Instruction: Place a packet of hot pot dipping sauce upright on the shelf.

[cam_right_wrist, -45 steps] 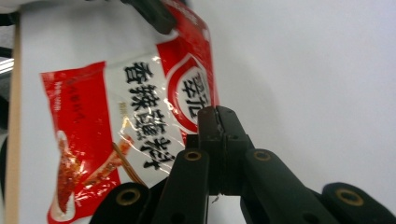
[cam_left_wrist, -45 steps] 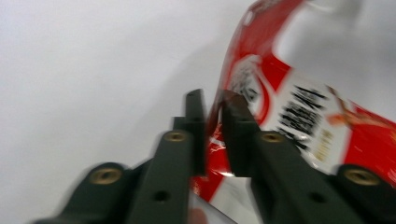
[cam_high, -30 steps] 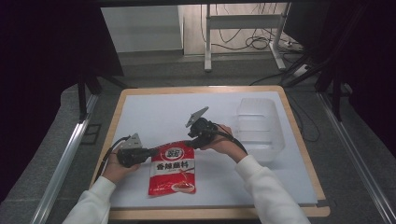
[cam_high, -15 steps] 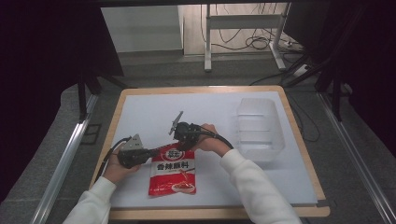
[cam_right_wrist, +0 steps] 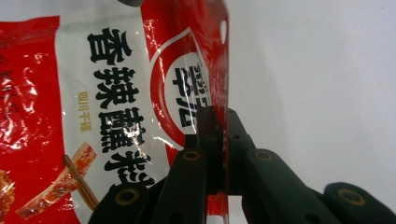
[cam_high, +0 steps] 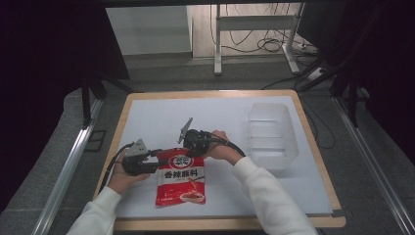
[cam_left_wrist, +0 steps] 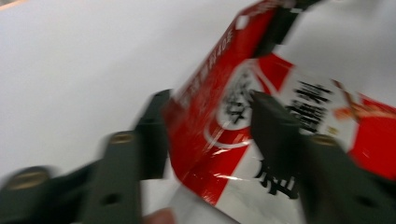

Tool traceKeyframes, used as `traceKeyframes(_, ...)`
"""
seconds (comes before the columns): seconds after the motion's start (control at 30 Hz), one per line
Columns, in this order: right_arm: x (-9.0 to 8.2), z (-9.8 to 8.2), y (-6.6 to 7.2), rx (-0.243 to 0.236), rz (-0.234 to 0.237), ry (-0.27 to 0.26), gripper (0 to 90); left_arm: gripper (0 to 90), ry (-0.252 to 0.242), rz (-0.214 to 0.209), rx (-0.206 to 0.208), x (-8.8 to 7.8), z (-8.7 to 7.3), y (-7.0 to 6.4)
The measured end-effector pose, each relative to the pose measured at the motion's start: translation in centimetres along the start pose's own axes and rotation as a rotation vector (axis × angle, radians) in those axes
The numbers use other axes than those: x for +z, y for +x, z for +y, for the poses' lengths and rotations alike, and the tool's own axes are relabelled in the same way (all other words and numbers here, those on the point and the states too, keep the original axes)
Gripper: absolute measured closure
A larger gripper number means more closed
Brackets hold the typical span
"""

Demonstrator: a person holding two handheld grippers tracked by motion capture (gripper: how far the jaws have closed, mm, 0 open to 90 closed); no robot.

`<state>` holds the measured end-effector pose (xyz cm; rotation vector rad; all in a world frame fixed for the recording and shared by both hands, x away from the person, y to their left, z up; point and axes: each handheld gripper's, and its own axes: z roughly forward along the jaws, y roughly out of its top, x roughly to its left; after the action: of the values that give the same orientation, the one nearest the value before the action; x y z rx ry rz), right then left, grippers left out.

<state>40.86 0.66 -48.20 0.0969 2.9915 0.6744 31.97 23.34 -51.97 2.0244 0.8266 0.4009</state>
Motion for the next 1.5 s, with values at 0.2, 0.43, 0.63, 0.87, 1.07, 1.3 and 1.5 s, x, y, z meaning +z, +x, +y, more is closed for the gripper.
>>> traceKeyframes(0.2,-0.7,-0.4,0.0,-0.003,0.001,-0.03,88.3,28.1,0.009,0.052,-0.069,-1.2,0.1,-0.7)
traceKeyframes(0.43,-3.7,-0.7,0.2,0.022,0.008,-0.088,88.5,26.2,0.008,0.086,-0.121,-2.6,-1.3,-1.1)
traceKeyframes(0.63,-7.6,-1.0,0.2,0.057,0.067,-0.205,88.6,27.4,-0.055,0.129,-0.175,-3.8,-1.8,-0.7)
traceKeyframes(0.87,-11.5,-1.1,1.2,0.046,0.069,-0.284,88.7,29.0,-0.078,0.135,-0.169,-4.0,-1.8,-0.7)
traceKeyframes(1.07,-13.5,-0.8,2.1,0.029,0.012,-0.287,88.7,29.7,-0.069,0.13,-0.164,-3.7,-1.8,-0.8)
traceKeyframes(1.3,-15.7,-0.5,2.6,0.005,-0.058,-0.286,88.7,29.8,-0.073,0.108,-0.163,-3.5,-1.9,-0.9)
traceKeyframes(1.5,-17.4,-1.1,2.0,0.021,-0.089,-0.299,88.7,29.9,-0.085,0.088,-0.188,-3.5,-1.9,-0.7)
